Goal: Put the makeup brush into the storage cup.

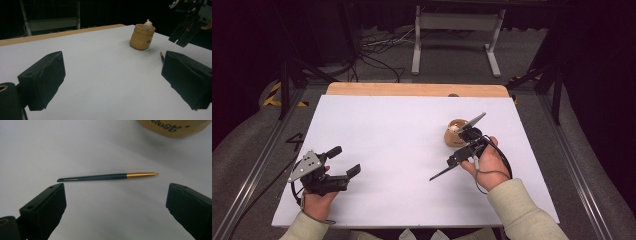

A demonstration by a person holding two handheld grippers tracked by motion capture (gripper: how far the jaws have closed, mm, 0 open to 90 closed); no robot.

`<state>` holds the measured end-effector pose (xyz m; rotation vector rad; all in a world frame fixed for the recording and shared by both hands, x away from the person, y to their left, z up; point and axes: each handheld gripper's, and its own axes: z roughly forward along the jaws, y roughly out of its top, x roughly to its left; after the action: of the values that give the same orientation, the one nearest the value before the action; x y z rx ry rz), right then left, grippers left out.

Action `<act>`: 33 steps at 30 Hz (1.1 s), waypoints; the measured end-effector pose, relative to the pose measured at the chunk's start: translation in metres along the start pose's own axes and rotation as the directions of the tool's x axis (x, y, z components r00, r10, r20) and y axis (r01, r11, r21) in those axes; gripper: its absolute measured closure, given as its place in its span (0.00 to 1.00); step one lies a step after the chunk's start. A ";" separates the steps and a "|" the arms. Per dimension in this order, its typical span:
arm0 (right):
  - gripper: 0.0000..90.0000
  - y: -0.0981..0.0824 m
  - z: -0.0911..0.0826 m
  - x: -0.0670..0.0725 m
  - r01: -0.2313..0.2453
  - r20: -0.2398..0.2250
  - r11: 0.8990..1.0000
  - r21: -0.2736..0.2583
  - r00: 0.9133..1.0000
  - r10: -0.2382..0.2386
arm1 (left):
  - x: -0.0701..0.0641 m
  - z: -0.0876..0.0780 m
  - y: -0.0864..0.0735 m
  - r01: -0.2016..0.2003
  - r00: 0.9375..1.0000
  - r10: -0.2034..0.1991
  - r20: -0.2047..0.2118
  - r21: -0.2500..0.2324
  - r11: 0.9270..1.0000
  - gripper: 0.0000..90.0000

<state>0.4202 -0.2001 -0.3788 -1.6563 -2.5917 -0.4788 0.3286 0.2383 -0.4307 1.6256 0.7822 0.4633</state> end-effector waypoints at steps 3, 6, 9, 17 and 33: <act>0.03 0.002 0.004 0.003 -0.003 0.008 1.000 0.006 1.000 0.003 | 0.001 0.001 0.002 -0.002 1.000 0.002 -0.014 0.003 1.000 0.07; 0.03 0.004 0.007 0.006 -0.009 0.019 1.000 0.016 1.000 0.009 | 0.000 0.001 0.004 -0.021 1.000 0.021 -0.019 0.002 1.000 0.07; 0.03 0.005 0.011 0.009 -0.028 0.036 0.999 0.015 0.999 0.028 | 0.000 0.002 0.006 -0.011 1.000 0.012 -0.012 0.015 1.000 0.07; 0.03 0.003 0.017 0.007 -0.100 0.058 0.995 0.018 0.993 0.099 | -0.012 0.011 0.013 -0.064 0.998 0.064 0.000 0.055 0.996 0.07; 0.03 0.002 0.027 0.009 -0.180 0.071 0.983 0.018 0.981 0.179 | -0.015 0.023 0.014 -0.065 0.997 0.063 0.034 0.066 0.996 0.07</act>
<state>0.4223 -0.1843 -0.4024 -1.9082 -2.4506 -0.3854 0.3375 0.2107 -0.4206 1.7202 0.7303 0.4604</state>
